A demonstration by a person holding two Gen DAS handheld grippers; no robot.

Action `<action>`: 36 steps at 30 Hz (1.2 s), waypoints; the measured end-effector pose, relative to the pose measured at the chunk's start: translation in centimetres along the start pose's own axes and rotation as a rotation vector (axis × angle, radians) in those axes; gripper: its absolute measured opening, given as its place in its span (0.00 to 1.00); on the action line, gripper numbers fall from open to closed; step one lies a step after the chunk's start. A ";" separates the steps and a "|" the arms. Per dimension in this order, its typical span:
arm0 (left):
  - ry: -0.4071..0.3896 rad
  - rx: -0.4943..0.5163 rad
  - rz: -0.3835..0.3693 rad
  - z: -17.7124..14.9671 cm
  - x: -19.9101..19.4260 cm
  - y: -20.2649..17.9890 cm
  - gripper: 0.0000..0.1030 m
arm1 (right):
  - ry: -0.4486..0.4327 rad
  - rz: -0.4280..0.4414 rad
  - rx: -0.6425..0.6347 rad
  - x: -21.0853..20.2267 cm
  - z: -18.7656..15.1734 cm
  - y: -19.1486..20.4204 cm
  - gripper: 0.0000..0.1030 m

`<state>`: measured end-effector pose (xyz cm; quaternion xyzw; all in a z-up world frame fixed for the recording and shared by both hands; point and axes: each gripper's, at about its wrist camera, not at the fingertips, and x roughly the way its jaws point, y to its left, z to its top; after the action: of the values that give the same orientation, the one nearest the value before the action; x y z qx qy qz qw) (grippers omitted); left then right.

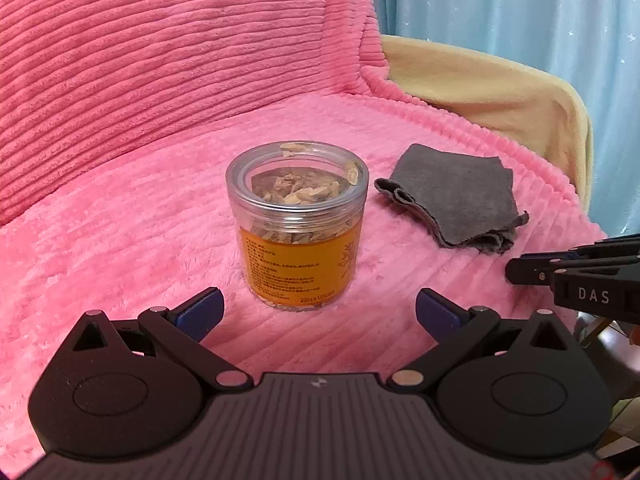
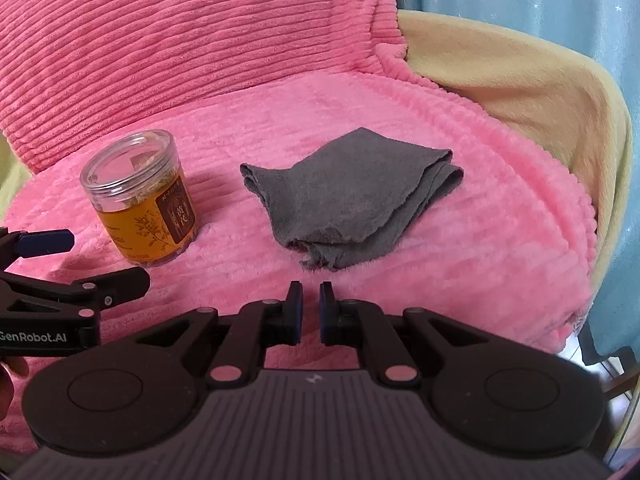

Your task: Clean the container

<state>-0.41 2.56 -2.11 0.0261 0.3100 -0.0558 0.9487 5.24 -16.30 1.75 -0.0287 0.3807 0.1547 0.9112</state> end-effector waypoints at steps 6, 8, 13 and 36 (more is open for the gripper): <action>0.005 -0.007 0.002 0.1 0.2 -0.1 1.00 | 0.003 -0.005 -0.002 0.0 -0.1 0.1 0.04; 0.008 -0.004 0.002 0.1 0.2 -0.1 1.00 | 0.004 -0.006 -0.003 0.0 -0.2 0.0 0.04; 0.017 -0.001 0.002 0.0 0.4 -0.3 1.00 | 0.011 -0.005 0.001 -0.1 0.1 -0.1 0.04; 0.027 0.018 -0.005 -0.2 0.7 -1.1 1.00 | 0.028 -0.011 0.005 0.1 -0.1 0.0 0.04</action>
<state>-0.15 1.46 -2.69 0.0348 0.3225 -0.0609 0.9440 5.24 -16.31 1.65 -0.0304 0.3935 0.1483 0.9068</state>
